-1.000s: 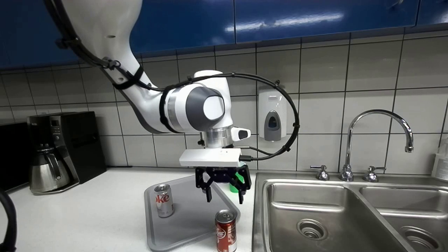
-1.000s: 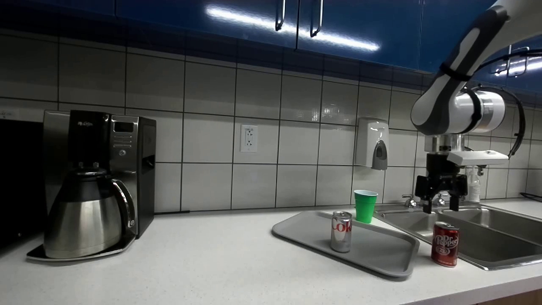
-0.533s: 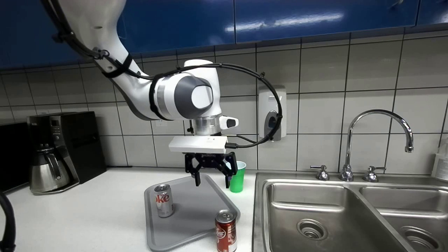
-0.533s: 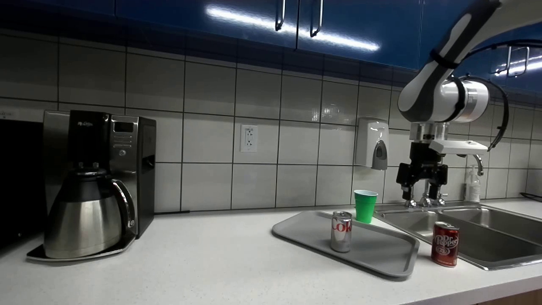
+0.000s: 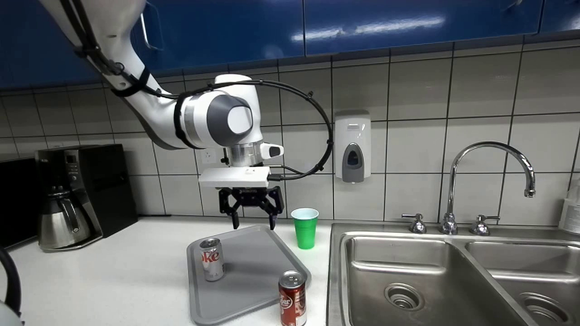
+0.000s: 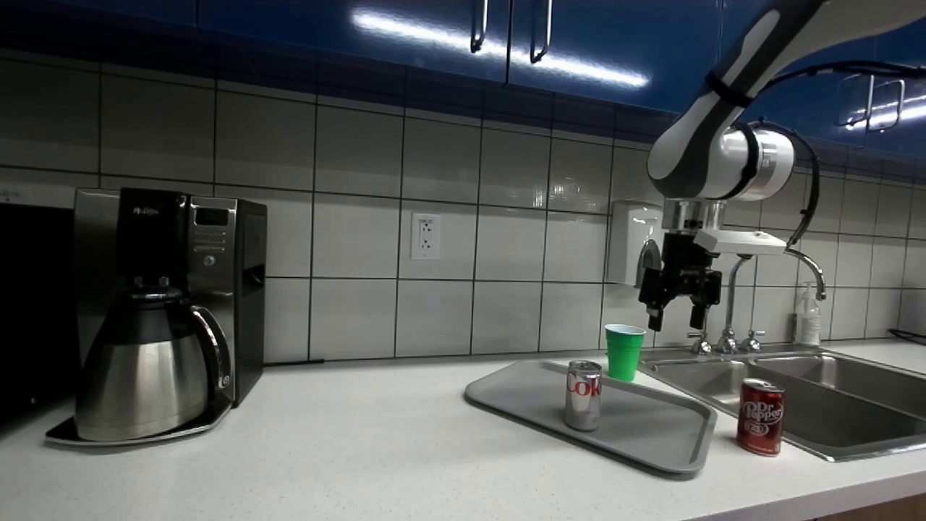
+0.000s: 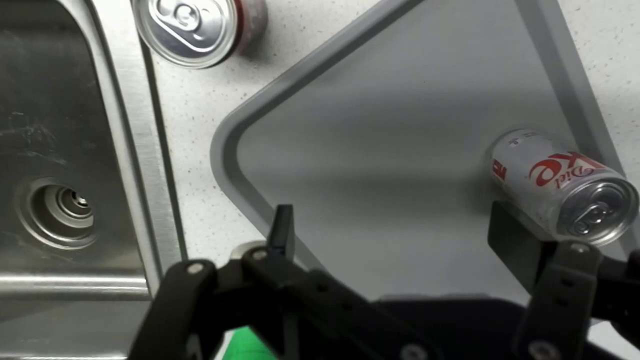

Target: Remove the cans from the tray and put them on the countertop

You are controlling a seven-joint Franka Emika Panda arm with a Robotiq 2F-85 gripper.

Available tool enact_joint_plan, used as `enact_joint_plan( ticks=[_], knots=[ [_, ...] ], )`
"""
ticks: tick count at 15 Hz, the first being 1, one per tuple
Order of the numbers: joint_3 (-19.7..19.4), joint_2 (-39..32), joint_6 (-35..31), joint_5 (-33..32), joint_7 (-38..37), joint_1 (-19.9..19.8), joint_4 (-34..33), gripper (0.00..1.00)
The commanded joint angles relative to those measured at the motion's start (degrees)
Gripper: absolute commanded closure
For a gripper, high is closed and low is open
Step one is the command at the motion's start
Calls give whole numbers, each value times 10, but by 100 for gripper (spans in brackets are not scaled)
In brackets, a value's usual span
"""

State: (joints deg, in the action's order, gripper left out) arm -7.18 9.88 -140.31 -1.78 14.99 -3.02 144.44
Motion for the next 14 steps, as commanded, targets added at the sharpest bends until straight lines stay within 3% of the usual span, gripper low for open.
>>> enact_joint_plan(
  ticks=[1,14],
  knots=[
    [21,12,25,1,-20,11,-8,0],
    [31,10,22,8,-14,25,-2,0]
  ],
)
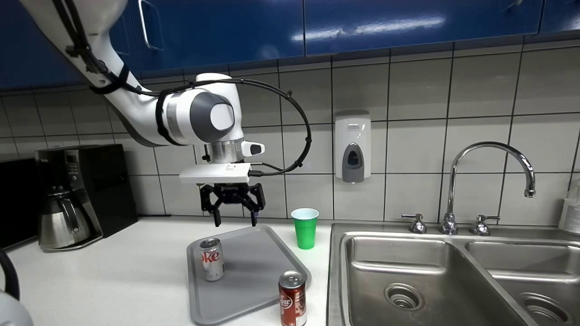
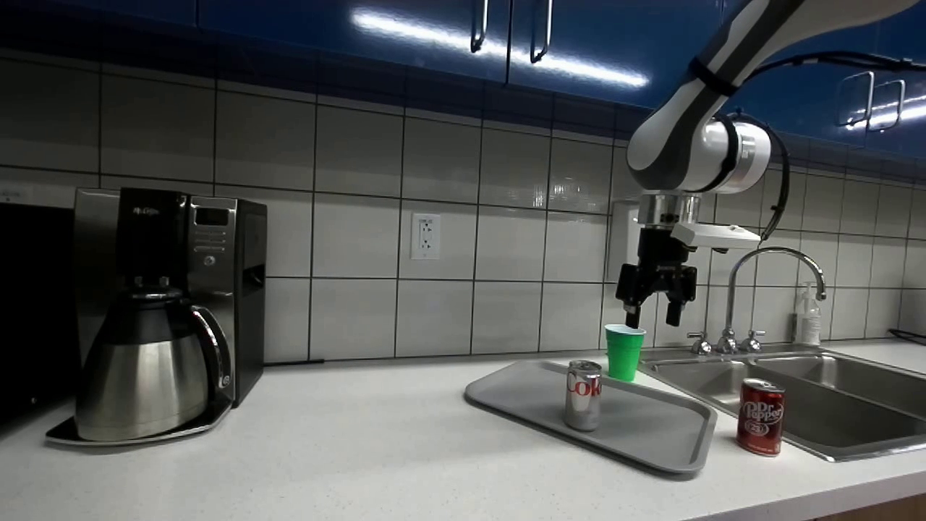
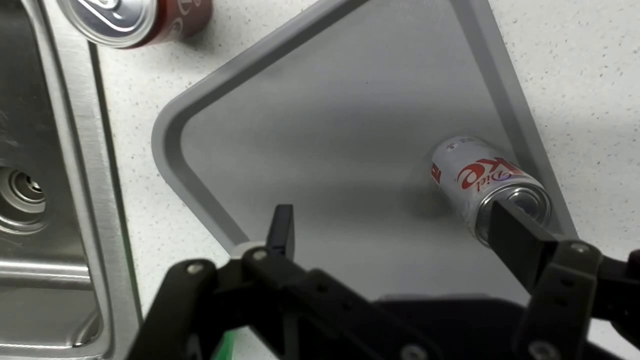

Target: Remove the cans from the tray and put them on the countertop

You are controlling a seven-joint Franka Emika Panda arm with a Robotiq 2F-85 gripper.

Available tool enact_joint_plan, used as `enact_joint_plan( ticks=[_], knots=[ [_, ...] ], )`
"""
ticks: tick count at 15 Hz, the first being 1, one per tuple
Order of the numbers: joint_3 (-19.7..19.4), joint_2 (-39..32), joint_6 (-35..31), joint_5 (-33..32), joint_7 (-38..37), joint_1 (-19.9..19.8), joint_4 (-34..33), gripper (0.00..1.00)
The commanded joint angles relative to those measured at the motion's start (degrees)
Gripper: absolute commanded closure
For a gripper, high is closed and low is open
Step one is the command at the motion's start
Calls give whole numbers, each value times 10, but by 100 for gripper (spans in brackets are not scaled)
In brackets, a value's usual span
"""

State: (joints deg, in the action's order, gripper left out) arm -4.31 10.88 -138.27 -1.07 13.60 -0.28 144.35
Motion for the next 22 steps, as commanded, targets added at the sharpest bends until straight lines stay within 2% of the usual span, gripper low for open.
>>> enact_joint_plan(
  ticks=[1,13,22],
  knots=[
    [5,-4,-3,-5,-2,-2,-1,0],
    [43,-41,-42,-9,-13,29,-9,0],
    [77,-66,-68,-20,-80,44,-8,0]
  ],
)
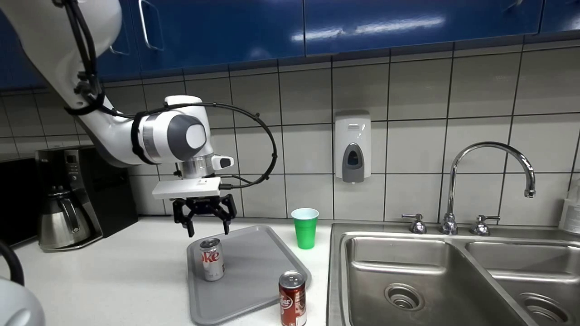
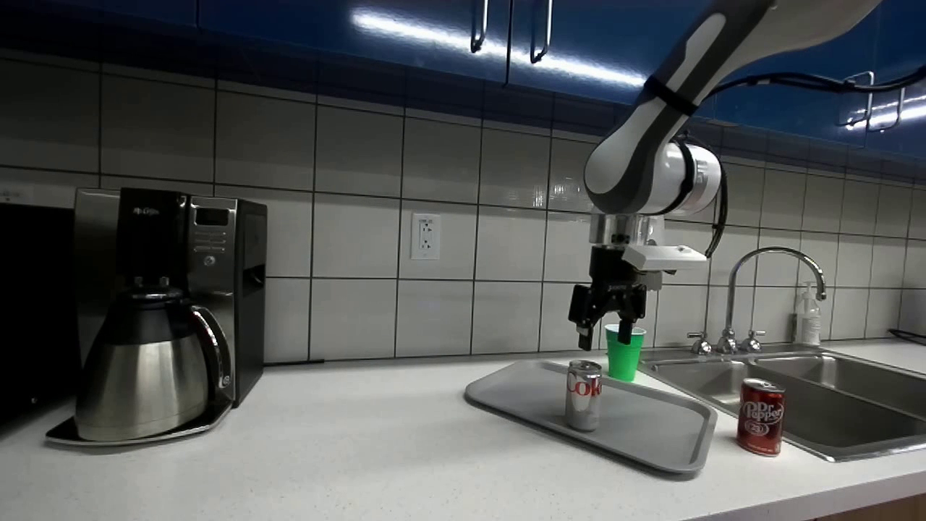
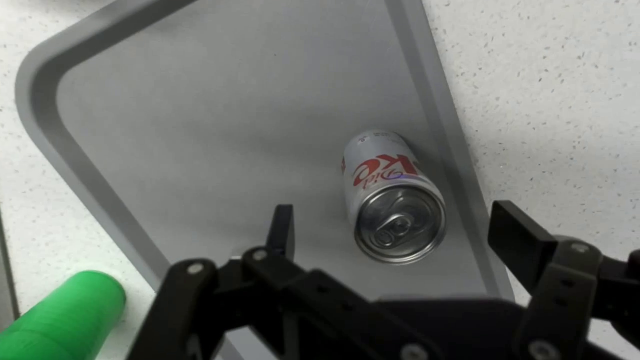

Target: Remove the cans from the tray and put them on the countertop

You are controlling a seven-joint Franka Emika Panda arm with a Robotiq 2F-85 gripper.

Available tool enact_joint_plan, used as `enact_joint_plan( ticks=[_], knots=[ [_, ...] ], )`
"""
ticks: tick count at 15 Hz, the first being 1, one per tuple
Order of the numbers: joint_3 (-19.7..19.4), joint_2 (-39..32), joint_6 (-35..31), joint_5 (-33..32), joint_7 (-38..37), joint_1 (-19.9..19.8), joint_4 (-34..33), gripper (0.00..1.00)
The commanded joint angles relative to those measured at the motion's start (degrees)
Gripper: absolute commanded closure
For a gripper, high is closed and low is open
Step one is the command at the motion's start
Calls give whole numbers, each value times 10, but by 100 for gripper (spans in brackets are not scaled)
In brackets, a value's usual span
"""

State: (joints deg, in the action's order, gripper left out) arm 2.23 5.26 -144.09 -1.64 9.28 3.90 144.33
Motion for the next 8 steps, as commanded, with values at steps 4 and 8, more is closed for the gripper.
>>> enact_joint_plan(
  ticks=[4,8],
  knots=[
    [14,-29,-26,-24,-54,2,-11,0],
    [12,-57,-43,-43,-68,1,-17,0]
  ],
)
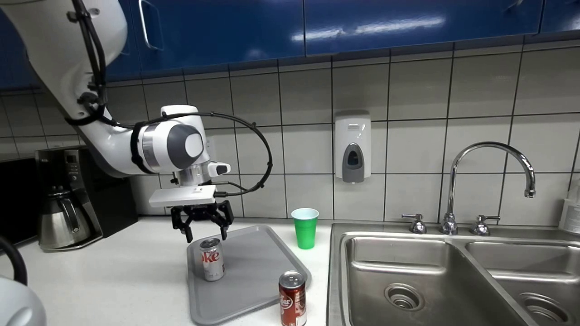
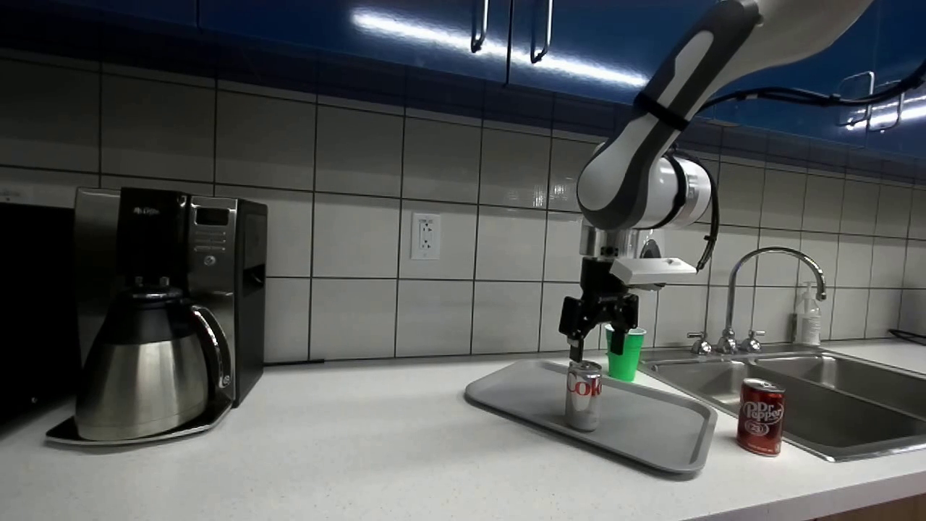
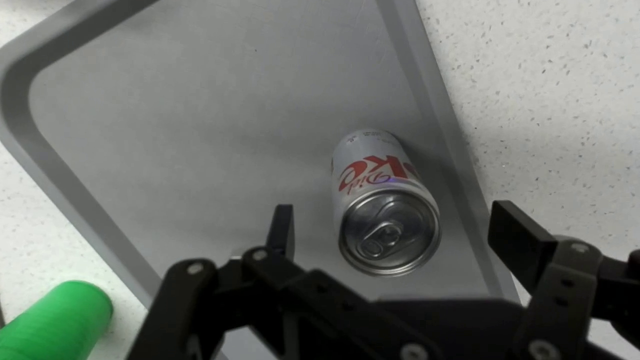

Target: Remove the cans from the tray and put them on the countertop

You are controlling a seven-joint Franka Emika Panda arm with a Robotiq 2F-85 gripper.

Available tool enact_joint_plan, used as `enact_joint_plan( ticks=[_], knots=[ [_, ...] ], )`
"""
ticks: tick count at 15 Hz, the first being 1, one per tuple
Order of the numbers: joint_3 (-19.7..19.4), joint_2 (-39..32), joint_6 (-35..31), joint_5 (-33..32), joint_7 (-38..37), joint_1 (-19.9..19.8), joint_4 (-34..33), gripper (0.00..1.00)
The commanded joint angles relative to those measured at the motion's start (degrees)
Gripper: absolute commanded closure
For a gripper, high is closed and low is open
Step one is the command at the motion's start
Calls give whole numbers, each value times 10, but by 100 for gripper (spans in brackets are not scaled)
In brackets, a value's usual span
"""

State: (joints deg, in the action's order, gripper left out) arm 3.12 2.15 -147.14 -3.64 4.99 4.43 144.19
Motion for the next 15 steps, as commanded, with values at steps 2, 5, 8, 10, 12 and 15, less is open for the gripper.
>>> enact_joint_plan(
  ticks=[2,5,8,10,12,15],
  knots=[
    [3,-41,-21,-33,-31,-3,-19,0],
    [2,-63,-29,-41,-37,-1,-28,0],
    [1,-83,-34,-45,-37,1,-38,0],
    [1,-92,-36,-42,-35,2,-44,0],
    [1,-103,-36,-42,-36,3,-53,0],
    [1,-114,-37,-40,-35,4,-62,0]
  ],
)
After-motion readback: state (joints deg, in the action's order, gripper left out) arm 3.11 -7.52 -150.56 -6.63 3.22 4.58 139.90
